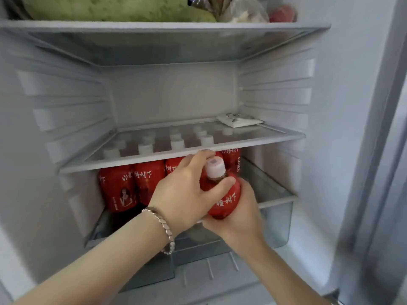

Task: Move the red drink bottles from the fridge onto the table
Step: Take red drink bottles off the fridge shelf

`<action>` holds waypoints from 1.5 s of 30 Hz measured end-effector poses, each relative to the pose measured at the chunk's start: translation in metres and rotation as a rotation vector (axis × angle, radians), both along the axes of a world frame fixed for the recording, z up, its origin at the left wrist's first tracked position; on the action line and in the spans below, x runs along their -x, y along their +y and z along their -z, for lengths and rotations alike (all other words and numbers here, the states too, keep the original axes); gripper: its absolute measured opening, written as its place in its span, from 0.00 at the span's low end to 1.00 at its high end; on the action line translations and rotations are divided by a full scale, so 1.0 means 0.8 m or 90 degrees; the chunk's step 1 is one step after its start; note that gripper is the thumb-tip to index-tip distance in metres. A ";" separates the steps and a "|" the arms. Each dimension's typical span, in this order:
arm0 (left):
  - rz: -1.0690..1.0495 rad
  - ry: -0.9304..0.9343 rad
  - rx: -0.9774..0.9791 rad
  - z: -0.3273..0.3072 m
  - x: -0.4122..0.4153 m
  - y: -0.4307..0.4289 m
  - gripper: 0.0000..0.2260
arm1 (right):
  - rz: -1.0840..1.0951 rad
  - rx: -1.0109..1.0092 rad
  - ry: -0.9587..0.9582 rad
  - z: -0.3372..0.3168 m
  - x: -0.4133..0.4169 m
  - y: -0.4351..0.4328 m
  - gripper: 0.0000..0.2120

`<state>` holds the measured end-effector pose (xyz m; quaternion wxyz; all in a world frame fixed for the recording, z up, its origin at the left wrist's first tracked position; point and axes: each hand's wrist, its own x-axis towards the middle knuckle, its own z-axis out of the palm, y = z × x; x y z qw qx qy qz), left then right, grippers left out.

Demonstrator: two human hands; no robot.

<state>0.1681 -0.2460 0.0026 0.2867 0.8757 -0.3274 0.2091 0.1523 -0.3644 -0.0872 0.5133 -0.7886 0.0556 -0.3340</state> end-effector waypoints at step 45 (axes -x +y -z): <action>-0.117 -0.077 -0.156 0.025 0.022 0.078 0.31 | -0.278 0.291 0.029 -0.019 0.019 0.024 0.42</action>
